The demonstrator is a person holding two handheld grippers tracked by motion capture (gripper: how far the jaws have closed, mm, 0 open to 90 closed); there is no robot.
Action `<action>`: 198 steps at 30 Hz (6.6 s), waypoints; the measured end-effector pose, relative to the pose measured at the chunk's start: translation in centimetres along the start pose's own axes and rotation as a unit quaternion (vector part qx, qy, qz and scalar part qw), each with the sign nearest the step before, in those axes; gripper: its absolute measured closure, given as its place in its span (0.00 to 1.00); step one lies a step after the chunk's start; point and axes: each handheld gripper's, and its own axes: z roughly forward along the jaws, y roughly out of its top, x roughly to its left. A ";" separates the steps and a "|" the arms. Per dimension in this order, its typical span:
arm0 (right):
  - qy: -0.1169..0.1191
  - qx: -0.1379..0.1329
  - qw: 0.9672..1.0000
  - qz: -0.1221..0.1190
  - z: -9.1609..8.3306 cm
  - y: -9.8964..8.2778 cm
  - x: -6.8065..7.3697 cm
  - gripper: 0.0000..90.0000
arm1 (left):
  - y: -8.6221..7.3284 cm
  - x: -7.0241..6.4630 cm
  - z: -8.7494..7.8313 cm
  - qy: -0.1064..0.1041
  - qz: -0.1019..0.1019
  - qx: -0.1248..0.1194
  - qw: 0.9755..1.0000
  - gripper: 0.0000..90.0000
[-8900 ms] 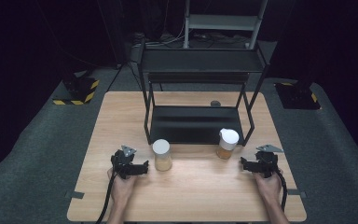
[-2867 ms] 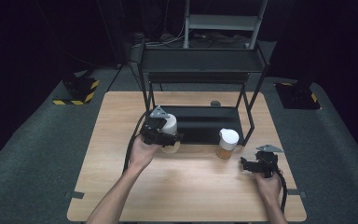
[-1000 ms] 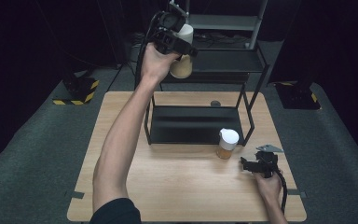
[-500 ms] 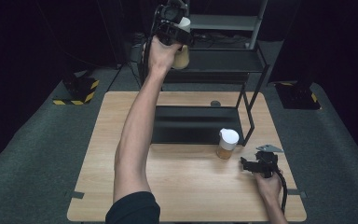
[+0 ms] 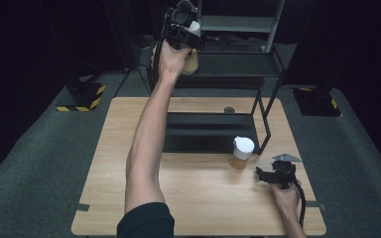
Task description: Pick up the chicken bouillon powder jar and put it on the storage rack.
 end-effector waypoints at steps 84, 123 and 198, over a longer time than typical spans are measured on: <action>0.000 0.001 1.000 0.002 0.0 0.0 0.0 0.08 | -10.5 0.4 -4.9 -0.055 0.049 -0.025 0.997 0.10; 0.000 0.001 1.000 0.001 0.0 0.0 0.0 0.08 | -17.8 0.9 -1.7 -0.079 0.024 -0.018 0.996 0.10; 0.000 0.001 1.000 0.002 0.0 0.0 0.0 0.08 | -29.4 -1.5 5.7 -0.073 -0.005 0.045 0.996 0.09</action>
